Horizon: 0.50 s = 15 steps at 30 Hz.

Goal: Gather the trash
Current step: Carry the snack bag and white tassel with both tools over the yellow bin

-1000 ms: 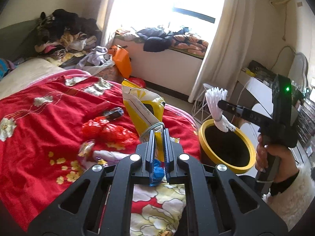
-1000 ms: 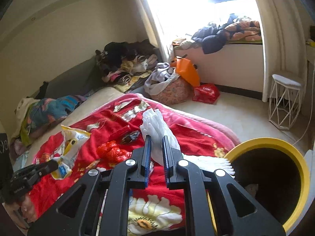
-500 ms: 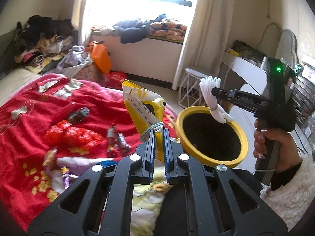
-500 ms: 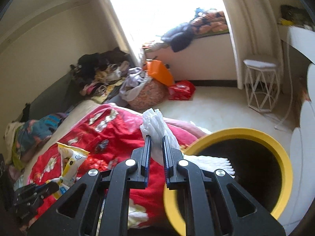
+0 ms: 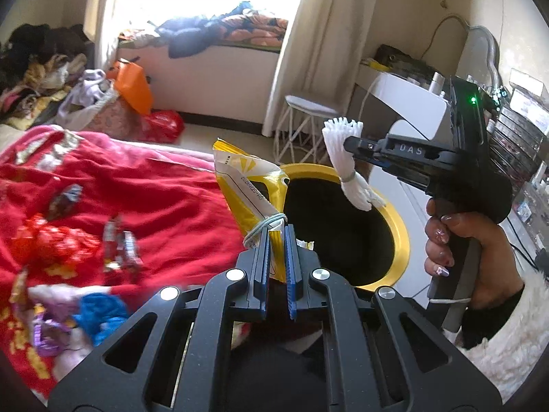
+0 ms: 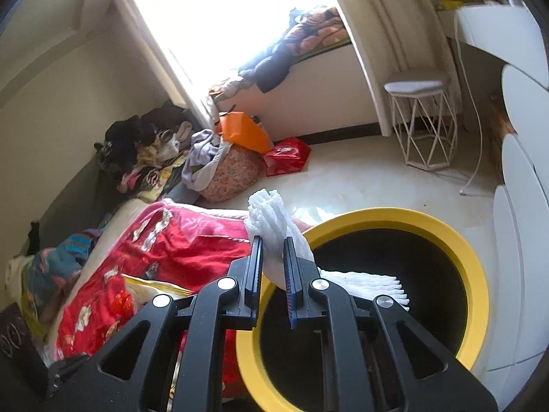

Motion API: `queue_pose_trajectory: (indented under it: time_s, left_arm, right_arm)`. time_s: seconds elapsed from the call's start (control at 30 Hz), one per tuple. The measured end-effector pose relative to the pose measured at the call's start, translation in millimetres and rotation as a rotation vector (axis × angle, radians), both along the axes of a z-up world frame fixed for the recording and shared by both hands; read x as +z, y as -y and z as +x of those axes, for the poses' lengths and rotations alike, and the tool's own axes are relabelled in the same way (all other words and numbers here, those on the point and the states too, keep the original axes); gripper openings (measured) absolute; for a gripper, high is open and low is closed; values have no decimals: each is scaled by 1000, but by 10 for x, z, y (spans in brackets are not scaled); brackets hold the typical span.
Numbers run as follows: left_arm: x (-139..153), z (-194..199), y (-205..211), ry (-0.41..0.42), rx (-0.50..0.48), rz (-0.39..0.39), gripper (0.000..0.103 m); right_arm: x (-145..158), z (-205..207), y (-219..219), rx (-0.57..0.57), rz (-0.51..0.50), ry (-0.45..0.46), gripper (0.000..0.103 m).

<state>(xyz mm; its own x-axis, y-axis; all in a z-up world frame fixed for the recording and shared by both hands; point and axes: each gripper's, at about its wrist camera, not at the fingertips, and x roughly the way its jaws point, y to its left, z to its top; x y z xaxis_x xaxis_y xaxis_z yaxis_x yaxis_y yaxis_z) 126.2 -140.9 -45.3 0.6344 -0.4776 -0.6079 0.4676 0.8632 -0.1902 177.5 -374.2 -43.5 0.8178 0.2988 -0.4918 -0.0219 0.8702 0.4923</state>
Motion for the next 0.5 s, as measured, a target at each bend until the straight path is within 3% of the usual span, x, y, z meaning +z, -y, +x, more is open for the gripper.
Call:
queue_pose_trajectory:
  time_s: [0.3,0.5]
  left_arm:
    - [-259,236,488,-58,-78,28,5]
    - [-383,370,638,-75,-103,20,10]
  right_arm:
    - [-156,76,228,-31,54,-42,14]
    - [-203,103,312,-44,74,-53,22]
